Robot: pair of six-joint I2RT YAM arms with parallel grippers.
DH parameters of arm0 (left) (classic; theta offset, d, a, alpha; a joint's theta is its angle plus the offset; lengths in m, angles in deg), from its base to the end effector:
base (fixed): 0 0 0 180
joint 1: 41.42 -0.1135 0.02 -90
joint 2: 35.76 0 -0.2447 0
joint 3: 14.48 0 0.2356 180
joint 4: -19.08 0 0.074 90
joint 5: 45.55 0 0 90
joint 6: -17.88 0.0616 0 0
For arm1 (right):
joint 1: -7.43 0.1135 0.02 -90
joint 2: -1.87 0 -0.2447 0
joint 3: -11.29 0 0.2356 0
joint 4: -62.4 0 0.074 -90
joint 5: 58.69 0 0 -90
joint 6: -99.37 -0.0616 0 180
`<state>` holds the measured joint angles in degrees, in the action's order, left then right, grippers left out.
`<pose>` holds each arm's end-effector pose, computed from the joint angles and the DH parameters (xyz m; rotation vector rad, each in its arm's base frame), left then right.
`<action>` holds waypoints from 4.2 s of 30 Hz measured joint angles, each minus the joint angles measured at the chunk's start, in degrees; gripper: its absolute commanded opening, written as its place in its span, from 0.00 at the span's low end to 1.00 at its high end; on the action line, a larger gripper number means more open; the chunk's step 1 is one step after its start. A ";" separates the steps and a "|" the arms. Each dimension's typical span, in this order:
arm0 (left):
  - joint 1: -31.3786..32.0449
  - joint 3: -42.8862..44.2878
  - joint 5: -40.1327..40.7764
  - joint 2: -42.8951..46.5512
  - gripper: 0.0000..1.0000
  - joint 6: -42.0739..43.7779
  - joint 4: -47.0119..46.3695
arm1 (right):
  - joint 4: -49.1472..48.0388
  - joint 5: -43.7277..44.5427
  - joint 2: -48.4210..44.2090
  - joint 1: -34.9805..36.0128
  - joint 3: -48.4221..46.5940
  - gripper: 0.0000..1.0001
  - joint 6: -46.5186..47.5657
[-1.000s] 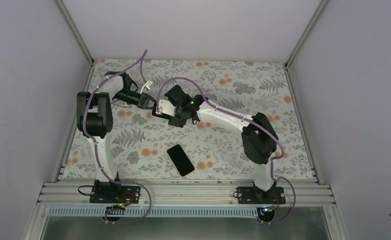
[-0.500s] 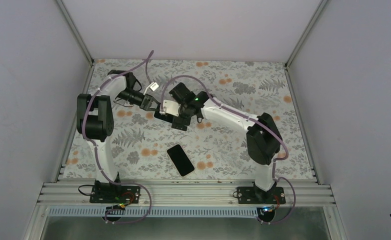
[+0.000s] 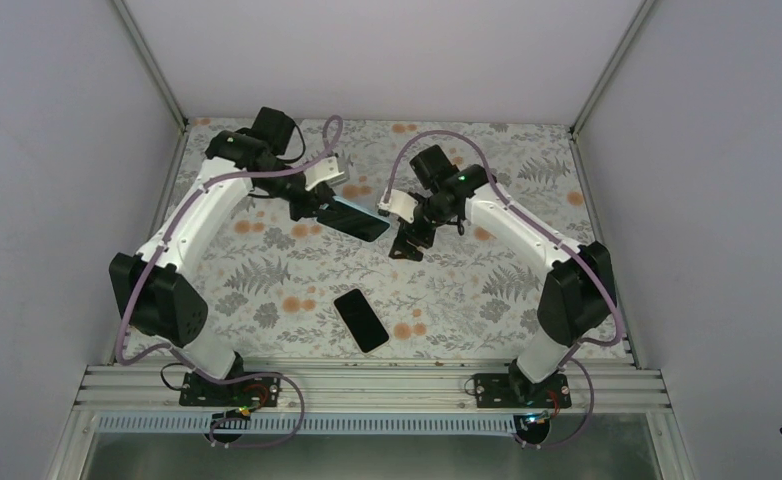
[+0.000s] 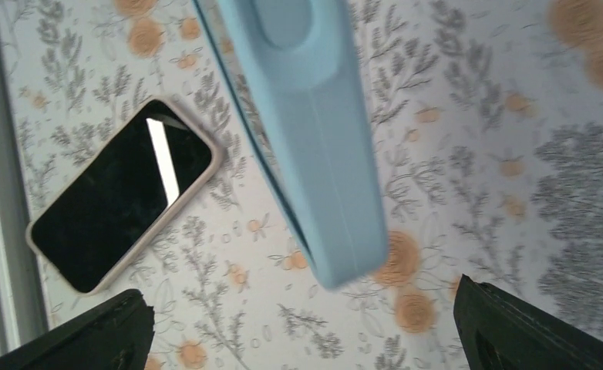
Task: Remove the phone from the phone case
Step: Pick up the phone at the center of the board, then remove the phone case from the phone.
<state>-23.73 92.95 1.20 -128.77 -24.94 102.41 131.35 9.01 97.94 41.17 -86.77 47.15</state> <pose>0.2766 -0.1325 0.3056 1.4844 1.9947 -0.8332 0.2636 0.2042 0.2445 -1.6558 2.1148 0.5094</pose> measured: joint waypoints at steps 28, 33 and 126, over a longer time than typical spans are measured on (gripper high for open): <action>9.53 -2.99 7.96 1.38 0.02 -0.28 -1.27 | 3.43 -6.60 9.05 -5.88 -4.04 1.00 3.76; 11.93 -2.99 11.69 1.68 0.02 -1.18 -3.23 | 8.72 -6.99 13.84 -7.13 -9.88 1.00 6.19; 15.89 -2.64 2.78 5.53 0.02 -5.88 -6.27 | -10.86 -7.98 -20.57 -14.67 16.63 0.98 1.44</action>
<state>-7.84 90.31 3.98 -123.24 -30.82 96.14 120.49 1.03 77.38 26.50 -70.13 48.59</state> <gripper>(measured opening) 0.125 0.983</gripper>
